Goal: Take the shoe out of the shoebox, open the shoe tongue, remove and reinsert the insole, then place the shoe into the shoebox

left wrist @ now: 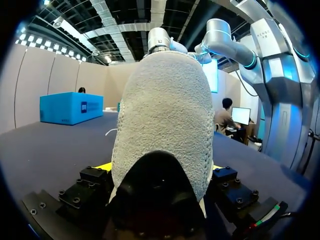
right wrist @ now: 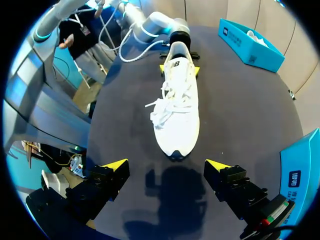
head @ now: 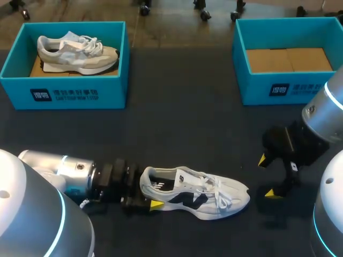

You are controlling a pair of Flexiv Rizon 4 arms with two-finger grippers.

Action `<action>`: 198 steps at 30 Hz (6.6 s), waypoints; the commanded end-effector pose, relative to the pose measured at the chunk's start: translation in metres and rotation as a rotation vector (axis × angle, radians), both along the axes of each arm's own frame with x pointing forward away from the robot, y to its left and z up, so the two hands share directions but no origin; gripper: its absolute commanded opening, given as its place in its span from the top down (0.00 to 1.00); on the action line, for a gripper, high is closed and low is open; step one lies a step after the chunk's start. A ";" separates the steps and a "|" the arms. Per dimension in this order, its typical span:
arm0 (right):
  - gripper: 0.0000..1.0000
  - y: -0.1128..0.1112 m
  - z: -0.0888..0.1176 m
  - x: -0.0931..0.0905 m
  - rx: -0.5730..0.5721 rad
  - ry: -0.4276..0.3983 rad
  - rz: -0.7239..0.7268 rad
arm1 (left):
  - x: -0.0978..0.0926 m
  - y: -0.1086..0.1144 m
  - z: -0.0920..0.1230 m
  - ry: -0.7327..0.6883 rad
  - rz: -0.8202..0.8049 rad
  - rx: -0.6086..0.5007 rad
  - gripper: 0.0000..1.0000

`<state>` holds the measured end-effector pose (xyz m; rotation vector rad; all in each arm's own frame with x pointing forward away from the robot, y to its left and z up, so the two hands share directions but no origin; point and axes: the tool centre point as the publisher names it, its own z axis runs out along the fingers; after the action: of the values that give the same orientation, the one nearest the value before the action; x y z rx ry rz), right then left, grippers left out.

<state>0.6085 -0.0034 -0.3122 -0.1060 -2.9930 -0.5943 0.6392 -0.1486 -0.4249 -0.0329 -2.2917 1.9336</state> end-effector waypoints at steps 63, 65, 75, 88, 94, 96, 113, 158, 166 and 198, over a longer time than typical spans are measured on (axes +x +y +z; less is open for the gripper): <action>0.00 0.204 0.021 0.009 -0.468 0.138 -1.357 | 0.001 0.000 -0.008 0.000 0.000 0.001 1.00; 0.00 0.207 0.020 0.008 -0.477 0.126 -1.387 | 0.001 0.000 -0.008 0.000 0.000 0.001 1.00; 0.00 0.217 0.013 0.004 -0.559 0.029 -1.559 | 0.001 0.000 -0.008 0.000 0.000 0.001 1.00; 0.00 0.223 -0.002 0.003 -0.644 -0.106 -1.640 | 0.001 0.000 -0.008 0.000 0.000 0.001 1.00; 0.00 0.221 -0.012 0.006 -0.703 -0.176 -1.684 | 0.001 0.000 -0.008 0.000 0.000 0.001 1.00; 0.00 0.219 -0.013 0.005 -0.719 -0.202 -1.705 | 0.001 0.000 -0.008 0.000 0.000 0.001 1.00; 0.00 0.203 -0.032 0.013 -0.746 -0.286 -1.786 | 0.001 0.000 -0.008 0.000 0.000 0.001 1.00; 0.00 0.168 -0.016 0.013 -0.698 -0.248 -1.998 | 0.001 0.000 -0.008 0.000 0.000 0.001 1.00; 0.28 0.160 -0.013 0.011 -0.624 -0.099 -1.981 | 0.001 0.000 -0.008 0.000 0.000 0.001 1.00; 1.00 0.128 -0.005 0.004 -0.362 0.263 -1.640 | 0.001 0.000 -0.008 0.000 0.000 0.001 1.00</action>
<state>0.6201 0.1381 -0.3208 -2.3467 -2.2328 0.3287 0.6391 -0.1488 -0.4245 -0.0351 -2.2920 1.9311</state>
